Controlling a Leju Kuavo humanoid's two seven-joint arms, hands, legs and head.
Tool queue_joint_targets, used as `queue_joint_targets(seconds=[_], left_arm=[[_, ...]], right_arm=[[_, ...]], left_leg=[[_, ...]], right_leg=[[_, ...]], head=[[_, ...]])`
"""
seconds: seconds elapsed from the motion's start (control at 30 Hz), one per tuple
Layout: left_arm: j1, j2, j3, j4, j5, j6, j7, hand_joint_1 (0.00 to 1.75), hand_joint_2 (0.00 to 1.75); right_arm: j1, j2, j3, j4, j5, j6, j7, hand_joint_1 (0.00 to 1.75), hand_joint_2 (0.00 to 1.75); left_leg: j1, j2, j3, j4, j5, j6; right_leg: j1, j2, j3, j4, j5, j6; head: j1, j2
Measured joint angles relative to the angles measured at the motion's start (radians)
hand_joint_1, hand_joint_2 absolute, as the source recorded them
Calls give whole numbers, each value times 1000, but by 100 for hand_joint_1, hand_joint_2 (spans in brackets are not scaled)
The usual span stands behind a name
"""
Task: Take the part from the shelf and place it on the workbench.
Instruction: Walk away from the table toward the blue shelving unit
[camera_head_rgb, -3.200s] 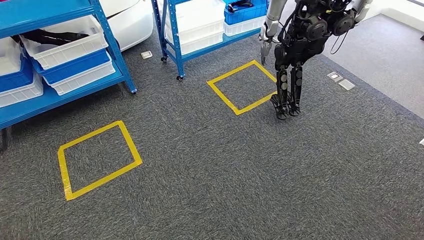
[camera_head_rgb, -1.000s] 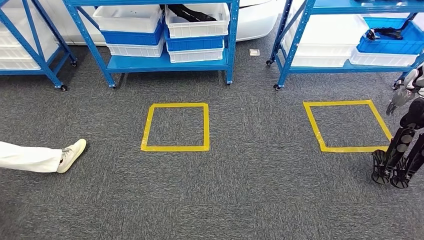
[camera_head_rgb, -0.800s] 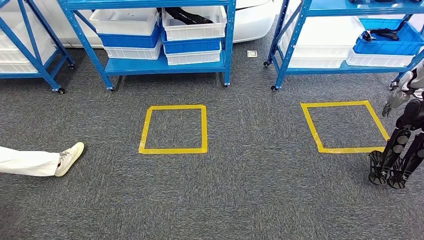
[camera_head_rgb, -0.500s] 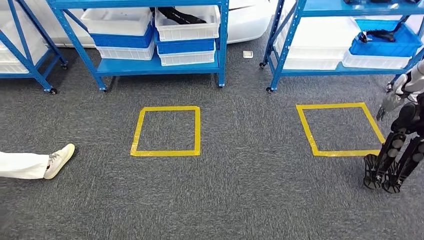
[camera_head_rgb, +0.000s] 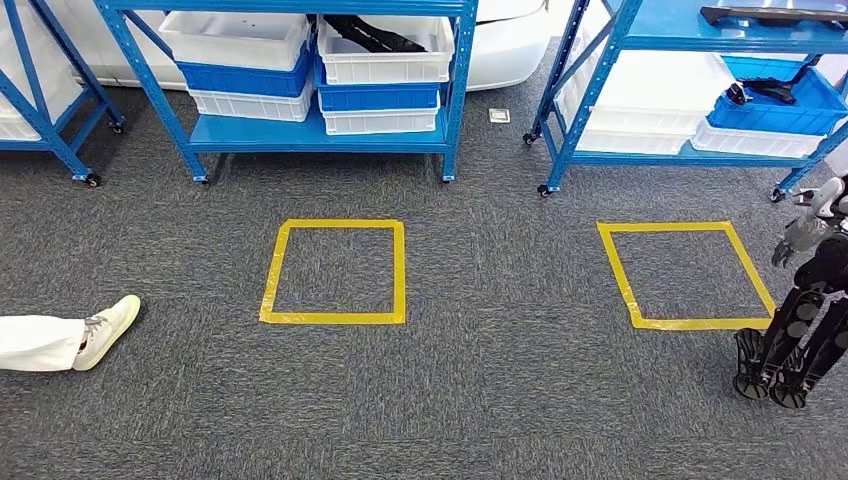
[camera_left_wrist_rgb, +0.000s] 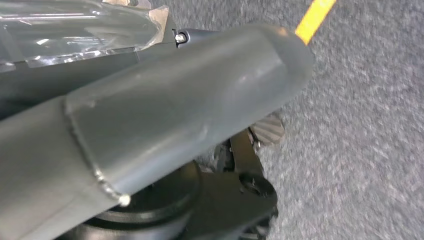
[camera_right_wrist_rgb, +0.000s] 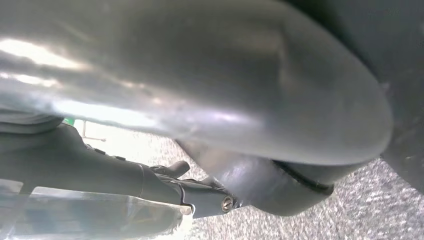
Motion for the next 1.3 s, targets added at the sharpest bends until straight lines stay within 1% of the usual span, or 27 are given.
queue_joint_targets(seconds=[0.03, 0.07, 0.1, 0.17, 0.2, 0.23, 0.27, 0.33, 0.4, 0.47, 0.53, 0.57, 0.6, 0.7, 0.73, 0.77, 0.8, 0.87, 0.9, 0.93, 1.03, 1.07, 1.13, 1.2, 1.23, 1.27, 1.3], left_arm=[[1, 0, 0, 0, -1, 0, 0, 0, 0], [2, 1, 0, 0, -2, 0, 0, 0, 0], [3, 1, 0, 0, -2, 1, 0, 0, 0], [3, 1, 0, 0, -3, 1, 0, 0, 0], [3, 1, 0, 0, -3, 1, 0, 0, 0], [4, 1, 0, 0, -3, 1, 0, 0, 0], [4, 1, 0, 0, -3, 1, 0, 0, 0], [4, -2, 0, 0, -3, 3, 0, 0, 0], [4, -5, -1, 1, -3, 4, 0, 0, 0], [4, -6, -1, 1, -3, 5, 0, 0, 0], [4, -6, -2, 1, -3, 6, 0, 0, 0], [3, -6, -3, 1, -3, 7, 0, 0, 0], [2, -4, -3, 1, -3, 8, 0, 0, 0], [1, 0, -4, 1, -3, 10, 0, 0, 0], [3, 1, -4, 1, -2, 11, 0, 0, 0], [4, 1, -4, 1, -2, 12, 0, 0, 0], [5, 2, -4, 1, -2, 14, 0, 0, 0], [7, 4, -4, 2, -2, 18, 0, 0, 0], [6, 4, -4, 2, -1, 19, 0, 0, 0], [6, 5, -4, 2, 0, 20, 0, 0, 0], [5, 4, -4, 1, 3, 22, 0, 0, 0], [5, 4, -4, 1, 3, 22, 0, 0, 0], [5, 4, -4, 1, 3, 23, 0, 0, 0], [5, 4, -4, 1, 3, 26, 0, 0, 0], [6, 3, -4, 1, 3, 27, 0, 0, 0], [6, 3, -4, 1, 3, 29, 0, 0, 0], [6, 2, -4, 1, 2, 30, 0, 0, 0]], right_arm=[[0, 0, -1, 0, 0, 0, 0, 0, 0], [-1, 1, -1, 0, 0, 0, 0, 0, 0], [-1, 1, -1, 0, 0, -1, 0, 0, 0], [-3, 1, -2, 0, -1, -1, -2, 0, 0], [-4, 1, -2, 0, -1, -1, -2, 0, 0], [-5, 1, -3, 0, -2, -1, -3, 0, 0], [-6, 1, -3, 0, -2, -2, -2, 0, 0], [-5, -1, -6, 0, -1, -2, -2, 0, 0], [-4, -2, -10, 1, -1, -2, -1, 0, 0], [-5, 0, -14, 1, 0, -2, -2, 0, 0], [-4, 4, -16, 1, 0, -2, -2, 0, 0], [-4, 5, -17, 0, 1, -2, -2, 0, 0], [-4, 7, -17, 0, 2, -2, -1, 0, 0], [-3, 7, -17, 0, 3, -2, -1, 0, 0], [-2, 7, -17, 0, 3, -2, -1, 0, 0], [0, 8, -17, 0, 3, -2, -1, 0, 0], [1, 8, -17, 0, 4, -1, -1, 0, 0], [2, 9, -17, 1, 7, 0, -1, 0, 0], [1, 9, -17, 1, 9, 1, -1, 0, 0], [1, 9, -17, 1, 12, 1, -1, 0, 0], [-1, 9, -17, 0, 17, 1, 1, 0, 0], [0, 9, -17, 1, 18, 1, 1, 0, 0], [-1, 9, -18, 1, 18, 1, 0, 0, 0], [-3, 9, -18, 0, 18, 1, -2, 0, 0], [-4, 9, -18, 0, 17, 1, -2, 0, 0], [-5, 9, -18, 0, 17, 1, -1, 0, 0], [-6, 9, -18, 0, 17, 1, 2, 0, 0]], left_leg=[[-4, -2, 7, -3, -4, 10], [-8, -4, 17, -7, -9, 20], [-11, -4, 27, -13, -14, 29], [-22, -5, 50, -22, -27, 45], [-29, -8, 64, -26, -35, 51], [-36, -11, 79, -27, -44, 56], [-44, -14, 94, -28, -54, 59], [-57, -19, 118, -28, -74, 64], [-63, -25, 130, -30, -91, 62], [-66, -29, 143, -23, -96, 54], [-67, -24, 149, 1, -104, 46], [-67, -20, 137, 30, -114, 40], [-65, -15, 111, 76, -129, 33], [-52, -7, -3, 214, -190, 13], [-48, -4, -28, 221, -199, 8], [-44, -2, -38, 199, -189, 4], [-41, -1, -35, 151, -152, 2], [-39, 5, -14, 49, -47, 4], [-41, 8, -6, 19, -13, 10], [-44, 9, -1, 7, 2, 20], [-46, 7, 22, -10, -1, 50], [-45, 6, 33, -17, -2, 57], [-44, 4, 51, -29, -8, 67], [-43, 3, 66, -33, -21, 72], [-43, 1, 76, -33, -30, 72], [-42, -1, 88, -33, -39, 70], [-41, -3, 102, -33, -48, 68]], right_leg=[[-3, -1, -15, 30, 4, 4], [-3, -1, -49, 84, 3, 2], [2, -1, -98, 158, -10, -6], [21, -1, -206, 299, -59, -32], [31, -1, -245, 334, -81, -43], [41, -1, -268, 335, -87, -51], [51, -1, -275, 304, -70, -57], [74, 1, -265, 190, 18, -73], [93, 5, -254, 114, 71, -103], [98, 9, -244, 92, 79, -131], [89, 7, -216, 77, 103, -141], [83, 5, -200, 73, 110, -144], [78, 4, -188, 72, 110, -145], [73, 4, -169, 72, 89, -143], [70, 5, -160, 72, 81, -140], [67, 7, -148, 72, 71, -136], [65, 8, -135, 72, 60, -131], [63, 9, -113, 71, 37, -120], [64, 9, -106, 70, 27, -112], [66, 8, -97, 70, 22, -103], [67, 7, -84, 85, 21, -78], [66, 7, -102, 115, 19, -76], [63, 7, -176, 233, -3, -78], [62, 7, -259, 342, -46, -79], [61, 7, -281, 358, -58, -76], [61, 6, -286, 340, -52, -69], [59, 6, -277, 291, -25, -59]], head=[[2, 0], [5, 0], [8, 0], [10, 0], [11, 0], [13, 0], [13, 0], [11, 0], [5, 0], [3, 0], [4, 0], [3, 0], [2, 0], [-1, 0], [-2, 0], [-2, 0], [-2, 0], [-2, 0], [-2, 0], [-2, 0], [0, 0], [0, 0], [2, 0], [3, 0], [4, 0], [5, 0], [6, 0]])
